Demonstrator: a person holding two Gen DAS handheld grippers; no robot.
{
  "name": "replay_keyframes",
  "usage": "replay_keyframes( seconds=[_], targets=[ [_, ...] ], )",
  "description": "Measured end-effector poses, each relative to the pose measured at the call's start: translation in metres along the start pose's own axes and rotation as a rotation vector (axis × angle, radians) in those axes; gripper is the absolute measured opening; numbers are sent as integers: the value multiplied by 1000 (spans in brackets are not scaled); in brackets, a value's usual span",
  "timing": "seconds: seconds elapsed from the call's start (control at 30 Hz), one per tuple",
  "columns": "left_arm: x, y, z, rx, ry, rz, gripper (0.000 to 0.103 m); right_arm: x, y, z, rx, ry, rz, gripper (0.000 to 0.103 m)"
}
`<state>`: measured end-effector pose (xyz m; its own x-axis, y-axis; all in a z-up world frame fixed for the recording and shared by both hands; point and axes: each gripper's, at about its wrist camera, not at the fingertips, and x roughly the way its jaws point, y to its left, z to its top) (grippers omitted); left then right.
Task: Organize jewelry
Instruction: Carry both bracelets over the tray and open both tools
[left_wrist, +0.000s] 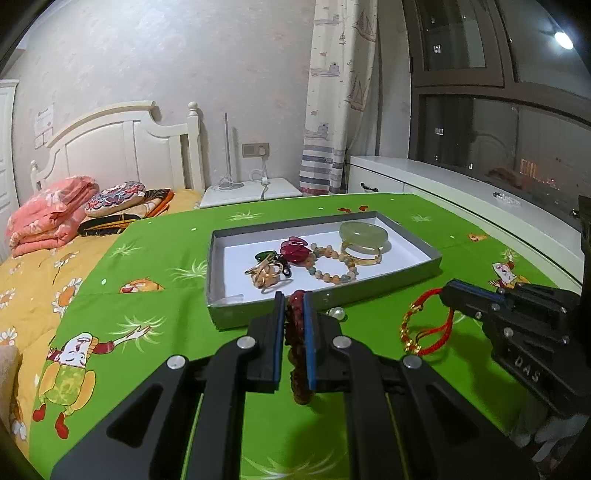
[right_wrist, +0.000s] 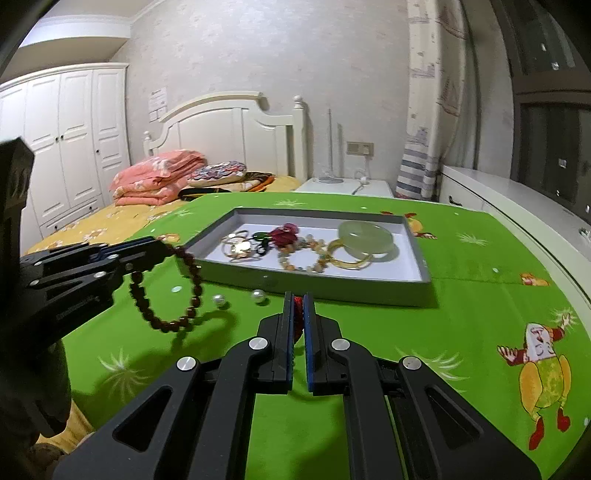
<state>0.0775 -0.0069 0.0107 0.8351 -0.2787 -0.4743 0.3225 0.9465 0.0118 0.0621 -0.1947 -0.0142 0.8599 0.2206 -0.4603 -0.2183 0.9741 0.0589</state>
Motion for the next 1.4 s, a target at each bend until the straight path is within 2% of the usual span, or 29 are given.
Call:
replay_keyframes(
  seconds=[0.3, 0.7, 0.87, 1.1, 1.4],
  targets=[
    [0, 8, 11, -29, -11, 19, 10, 6, 19, 16, -61, 0, 11, 6],
    [25, 7, 49, -4, 1, 16, 10, 31, 6, 54, -75, -6, -22, 6],
    [45, 0, 72, 10, 16, 14, 10, 49, 3, 69, -87, 6, -38, 6],
    [81, -6, 93, 25, 46, 54, 10, 82, -4, 83, -82, 40, -64, 6],
    [127, -1, 108, -7, 105, 98, 10, 114, -28, 96, -1, 80, -58, 6]
  ],
)
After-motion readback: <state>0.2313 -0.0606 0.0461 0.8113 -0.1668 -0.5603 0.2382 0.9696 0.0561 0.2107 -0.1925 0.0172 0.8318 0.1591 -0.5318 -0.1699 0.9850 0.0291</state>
